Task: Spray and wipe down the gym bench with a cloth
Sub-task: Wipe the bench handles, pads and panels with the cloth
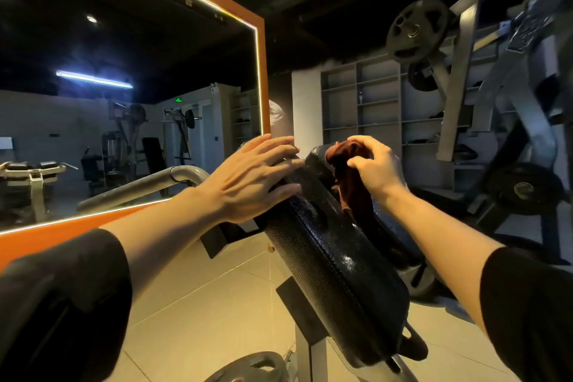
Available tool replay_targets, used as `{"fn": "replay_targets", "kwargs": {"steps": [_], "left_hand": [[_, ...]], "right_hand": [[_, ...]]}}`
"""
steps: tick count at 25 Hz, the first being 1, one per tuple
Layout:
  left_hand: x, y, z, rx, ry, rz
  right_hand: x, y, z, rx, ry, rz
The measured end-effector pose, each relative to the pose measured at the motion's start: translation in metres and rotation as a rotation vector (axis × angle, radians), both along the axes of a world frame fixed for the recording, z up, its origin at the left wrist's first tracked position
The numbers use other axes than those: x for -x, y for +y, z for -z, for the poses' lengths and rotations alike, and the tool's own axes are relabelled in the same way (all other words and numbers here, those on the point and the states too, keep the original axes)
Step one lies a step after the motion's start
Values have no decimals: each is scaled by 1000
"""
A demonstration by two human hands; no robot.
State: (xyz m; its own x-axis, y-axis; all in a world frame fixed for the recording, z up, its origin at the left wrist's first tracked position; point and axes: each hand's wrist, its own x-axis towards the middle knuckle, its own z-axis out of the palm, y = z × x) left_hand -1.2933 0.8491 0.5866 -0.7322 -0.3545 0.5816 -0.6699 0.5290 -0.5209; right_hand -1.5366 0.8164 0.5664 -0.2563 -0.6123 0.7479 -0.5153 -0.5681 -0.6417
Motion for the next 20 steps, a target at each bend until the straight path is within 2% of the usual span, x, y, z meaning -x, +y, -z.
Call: {"fn": "replay_targets", "kwargs": {"steps": [2, 3, 7, 9, 11, 13, 16, 20], "left_hand": [[-1, -8, -10, -14, -21, 25], [0, -13, -13, -14, -28, 35], [-1, -30, -9, 37, -13, 125], [-3, -32, -8, 59, -14, 166], [-4, -34, -8, 51, -7, 205], [-6, -38, -8, 41, 11, 227], [-10, -42, -7, 72, 14, 190], [-11, -39, -8, 81, -8, 160]], "right_hand": [[6, -15, -7, 13, 106, -21], [8, -24, -9, 30, 226, -17], [14, -65, 1, 93, 932, 17], [17, -86, 14, 159, 1326, 187], [21, -105, 23, 214, 1553, 334], [21, -115, 22, 287, 1619, 434], [7, -125, 11, 411, 1508, 528], [-13, -131, 12, 276, 1488, 640]]}}
